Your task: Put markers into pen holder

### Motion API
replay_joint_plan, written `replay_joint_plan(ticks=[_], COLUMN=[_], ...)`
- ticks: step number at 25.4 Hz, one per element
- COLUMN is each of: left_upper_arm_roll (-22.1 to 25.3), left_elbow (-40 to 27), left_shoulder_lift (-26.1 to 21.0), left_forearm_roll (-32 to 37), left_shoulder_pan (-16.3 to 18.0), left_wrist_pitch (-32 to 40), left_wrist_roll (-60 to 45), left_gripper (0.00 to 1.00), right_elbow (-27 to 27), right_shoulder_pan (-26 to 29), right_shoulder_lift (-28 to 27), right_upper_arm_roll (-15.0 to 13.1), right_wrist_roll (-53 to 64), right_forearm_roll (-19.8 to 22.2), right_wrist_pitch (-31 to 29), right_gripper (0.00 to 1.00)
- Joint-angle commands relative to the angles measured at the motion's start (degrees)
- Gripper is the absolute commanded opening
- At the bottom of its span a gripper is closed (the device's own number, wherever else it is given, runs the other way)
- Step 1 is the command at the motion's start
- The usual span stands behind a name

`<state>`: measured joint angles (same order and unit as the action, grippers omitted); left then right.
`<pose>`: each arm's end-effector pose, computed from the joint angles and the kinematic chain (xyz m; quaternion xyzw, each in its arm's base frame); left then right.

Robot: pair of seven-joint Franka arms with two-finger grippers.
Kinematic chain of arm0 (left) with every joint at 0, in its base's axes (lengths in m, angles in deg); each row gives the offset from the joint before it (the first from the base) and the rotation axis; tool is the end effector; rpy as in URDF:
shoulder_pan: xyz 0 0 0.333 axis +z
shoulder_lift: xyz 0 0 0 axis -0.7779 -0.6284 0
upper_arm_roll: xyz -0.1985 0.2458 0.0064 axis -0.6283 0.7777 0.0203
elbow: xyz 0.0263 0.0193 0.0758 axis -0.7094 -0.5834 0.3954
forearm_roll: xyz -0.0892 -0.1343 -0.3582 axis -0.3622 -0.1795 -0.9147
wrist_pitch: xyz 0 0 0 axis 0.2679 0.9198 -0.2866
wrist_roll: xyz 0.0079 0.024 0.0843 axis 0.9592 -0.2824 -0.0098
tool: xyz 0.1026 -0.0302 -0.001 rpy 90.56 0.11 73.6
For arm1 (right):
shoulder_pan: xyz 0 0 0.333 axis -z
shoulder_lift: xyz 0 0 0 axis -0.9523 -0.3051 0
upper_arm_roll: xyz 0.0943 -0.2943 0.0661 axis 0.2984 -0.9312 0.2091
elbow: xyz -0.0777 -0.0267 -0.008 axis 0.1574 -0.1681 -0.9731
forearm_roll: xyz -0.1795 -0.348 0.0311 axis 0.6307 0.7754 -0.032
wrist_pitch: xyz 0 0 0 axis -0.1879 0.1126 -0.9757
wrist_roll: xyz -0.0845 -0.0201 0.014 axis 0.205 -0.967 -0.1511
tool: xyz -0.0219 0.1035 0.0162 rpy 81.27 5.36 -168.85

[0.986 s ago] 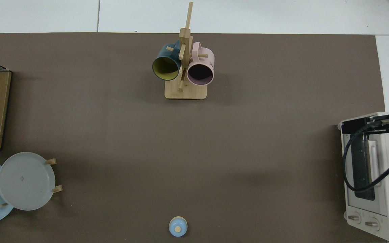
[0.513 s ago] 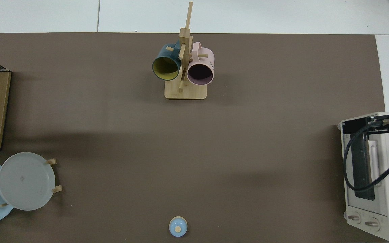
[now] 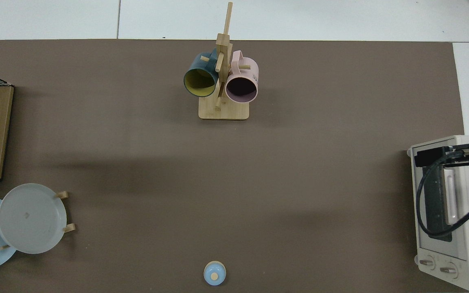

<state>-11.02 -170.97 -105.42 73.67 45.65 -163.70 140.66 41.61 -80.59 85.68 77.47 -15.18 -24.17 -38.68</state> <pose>0.6215 0.1274 0.5277 -0.7787 0.4950 0.2957 0.2472 0.5121 0.0062 0.6239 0.9999 0.0091 -0.0044 0.0055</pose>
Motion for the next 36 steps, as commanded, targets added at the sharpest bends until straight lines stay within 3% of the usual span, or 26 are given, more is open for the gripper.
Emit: replay_joint_plan(ticks=[1,5,9,21,27,36], left_upper_arm_roll=[0.38,0.29,0.38,-2.26,-2.96,-2.52], left_elbow=[-0.83,-2.23,-5.22,-7.16,-6.63,-5.84], left_shoulder_lift=[0.85,1.20,2.78,3.75,4.27,8.75], left_forearm_roll=[-11.51,-21.72,-28.23,-35.27,-38.17,-38.79], left_shoulder_pan=[1.90,4.36,4.63,-1.87,-1.79,-0.73], left_wrist_pitch=[0.25,-0.45,-2.65,-3.71,-5.11,-5.47], left_wrist_roll=[-9.88,-15.34,-22.36,-54.27,-56.31,-56.04], left_gripper=[1.00,1.00,1.00,1.00,1.00,1.00], right_elbow=[1.05,1.05,1.05,1.05,1.05,1.05], right_shoulder_pan=[0.80,1.06,1.06,1.06,1.06,1.06], right_shoulder_lift=[1.12,1.12,1.12,1.12,1.12,1.12], right_upper_arm_roll=[0.46,0.46,0.46,0.46,0.46,0.46], right_wrist_roll=[0.62,0.62,0.62,0.62,0.62,0.62], right_forearm_roll=[-0.40,-0.40,-0.40,-0.31,-0.40,-0.40], right_wrist_pitch=[-0.20,-0.20,-0.20,-0.20,-0.20,-0.20], right_gripper=[1.00,1.00,1.00,1.00,1.00,1.00])
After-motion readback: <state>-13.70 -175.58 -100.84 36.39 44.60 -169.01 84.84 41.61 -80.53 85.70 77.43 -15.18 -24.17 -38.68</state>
